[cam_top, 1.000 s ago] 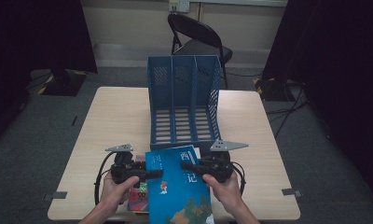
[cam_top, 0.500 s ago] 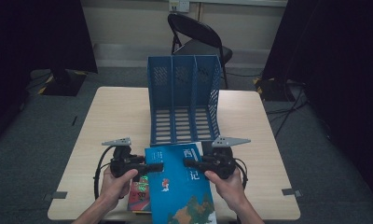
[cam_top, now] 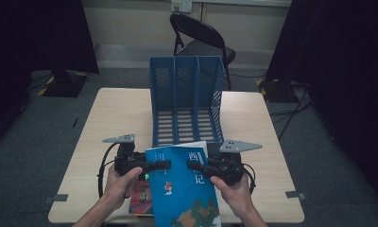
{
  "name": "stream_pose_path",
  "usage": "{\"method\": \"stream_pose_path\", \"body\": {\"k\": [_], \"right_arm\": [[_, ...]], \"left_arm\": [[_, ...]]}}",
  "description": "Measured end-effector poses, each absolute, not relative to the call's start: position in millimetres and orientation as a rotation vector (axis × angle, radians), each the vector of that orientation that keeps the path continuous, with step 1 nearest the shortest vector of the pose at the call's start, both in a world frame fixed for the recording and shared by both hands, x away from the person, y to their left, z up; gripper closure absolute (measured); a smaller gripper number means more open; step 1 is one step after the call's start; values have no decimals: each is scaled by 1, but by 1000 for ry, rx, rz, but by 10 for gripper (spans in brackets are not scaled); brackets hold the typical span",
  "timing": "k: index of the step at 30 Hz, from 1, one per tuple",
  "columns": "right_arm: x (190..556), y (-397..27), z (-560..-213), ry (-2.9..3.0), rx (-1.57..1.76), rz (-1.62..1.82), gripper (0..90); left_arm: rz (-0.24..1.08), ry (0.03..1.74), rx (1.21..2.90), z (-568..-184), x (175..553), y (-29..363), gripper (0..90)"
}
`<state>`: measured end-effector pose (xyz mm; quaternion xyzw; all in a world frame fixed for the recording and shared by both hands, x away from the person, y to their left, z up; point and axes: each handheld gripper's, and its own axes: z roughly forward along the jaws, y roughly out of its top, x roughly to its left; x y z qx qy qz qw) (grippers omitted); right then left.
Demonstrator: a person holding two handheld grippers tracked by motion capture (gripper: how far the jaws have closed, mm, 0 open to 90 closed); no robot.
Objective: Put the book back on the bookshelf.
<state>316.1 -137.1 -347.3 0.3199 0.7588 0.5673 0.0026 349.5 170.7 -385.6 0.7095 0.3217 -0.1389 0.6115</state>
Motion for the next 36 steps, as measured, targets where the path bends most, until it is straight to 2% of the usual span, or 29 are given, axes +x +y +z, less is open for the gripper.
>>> {"method": "stream_pose_path", "body": {"k": [9, 21, 27, 36], "right_arm": [[312, -137, -329, 2323, 965, 1832, 786], [312, -133, -316, 2285, 919, 1853, 786], [313, -133, -302, 2223, 870, 1895, 785], [325, -120, -291, 2174, 821, 1882, 785]], "left_arm": [[-262, 706, 1635, -360, 344, 173, 571], [-208, 660, 1609, -342, 343, 178, 579], [-107, 622, 1618, -318, 340, 177, 598], [-11, 625, 1599, -303, 348, 186, 604]]}}
